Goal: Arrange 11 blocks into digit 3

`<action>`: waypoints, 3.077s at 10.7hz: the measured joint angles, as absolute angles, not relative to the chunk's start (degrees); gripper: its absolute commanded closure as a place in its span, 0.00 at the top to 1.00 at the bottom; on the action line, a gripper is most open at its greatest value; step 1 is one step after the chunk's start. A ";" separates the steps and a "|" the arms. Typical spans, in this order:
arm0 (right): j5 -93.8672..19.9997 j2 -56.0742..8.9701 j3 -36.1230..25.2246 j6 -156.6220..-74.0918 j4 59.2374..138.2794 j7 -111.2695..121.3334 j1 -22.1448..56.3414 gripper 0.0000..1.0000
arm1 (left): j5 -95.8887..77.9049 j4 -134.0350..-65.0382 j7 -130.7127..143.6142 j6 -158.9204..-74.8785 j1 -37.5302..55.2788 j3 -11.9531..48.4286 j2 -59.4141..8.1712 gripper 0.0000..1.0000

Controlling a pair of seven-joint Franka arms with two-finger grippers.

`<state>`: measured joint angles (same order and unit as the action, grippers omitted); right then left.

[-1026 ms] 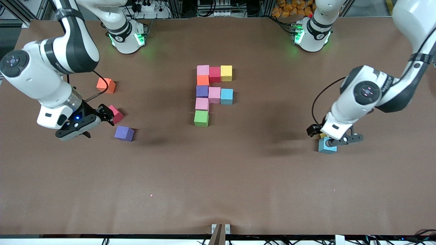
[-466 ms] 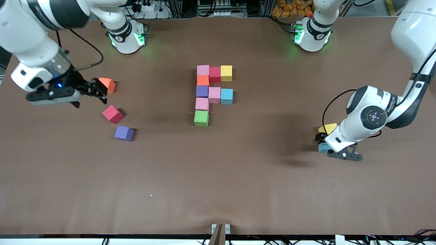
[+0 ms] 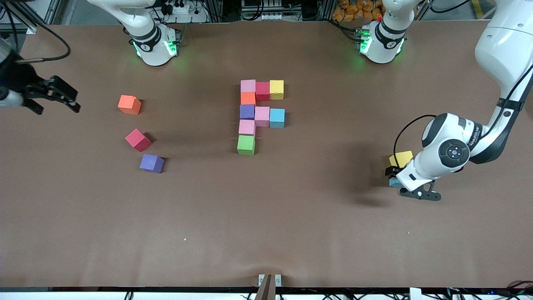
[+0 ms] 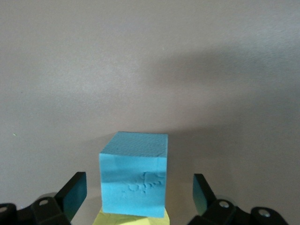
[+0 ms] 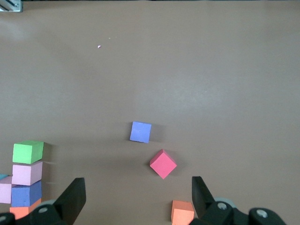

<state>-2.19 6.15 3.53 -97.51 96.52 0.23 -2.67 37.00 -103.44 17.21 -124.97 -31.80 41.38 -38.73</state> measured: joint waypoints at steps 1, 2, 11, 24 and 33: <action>-2.19 5.60 3.57 -97.23 95.72 0.22 -2.65 1.00 | 37.00 -103.45 17.10 -124.97 -31.87 41.25 -38.94 1.00; -2.19 5.22 3.65 -97.22 95.31 0.22 -2.62 1.00 | 37.00 -103.47 17.10 -124.93 -31.93 41.11 -39.29 1.00; -2.04 5.04 2.94 -89.58 91.70 0.00 -8.69 1.00 | 37.00 -103.39 16.85 -125.07 -33.61 41.21 -41.80 0.12; 1.36 1.58 4.14 -88.86 91.79 -0.01 -7.41 1.00 | 31.70 -95.36 57.06 -125.40 -6.42 49.30 -41.59 0.00; 1.31 0.74 4.22 -90.86 91.79 -0.01 -4.31 1.00 | 22.79 -90.56 127.65 -131.89 11.72 39.53 -45.49 0.00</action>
